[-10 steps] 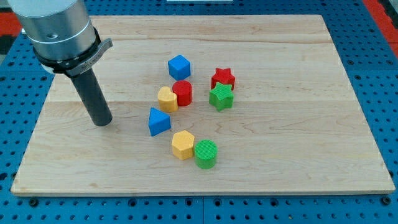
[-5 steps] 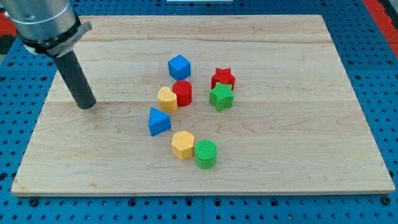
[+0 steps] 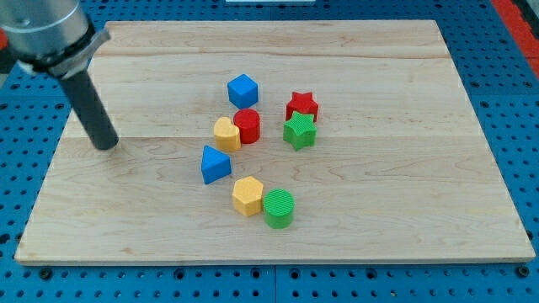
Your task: Move blue triangle into red circle
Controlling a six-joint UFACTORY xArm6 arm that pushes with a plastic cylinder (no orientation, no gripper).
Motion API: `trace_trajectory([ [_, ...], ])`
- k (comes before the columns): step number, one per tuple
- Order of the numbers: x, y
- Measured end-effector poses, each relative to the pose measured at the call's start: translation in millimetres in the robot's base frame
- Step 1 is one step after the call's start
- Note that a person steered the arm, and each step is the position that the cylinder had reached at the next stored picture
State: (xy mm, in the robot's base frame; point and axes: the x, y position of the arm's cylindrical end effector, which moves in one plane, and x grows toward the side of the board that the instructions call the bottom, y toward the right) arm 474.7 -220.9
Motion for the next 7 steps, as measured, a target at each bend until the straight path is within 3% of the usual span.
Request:
trace_trajectory([
  [1,41,12],
  [2,58,62],
  [5,22,170],
  [7,51,295],
])
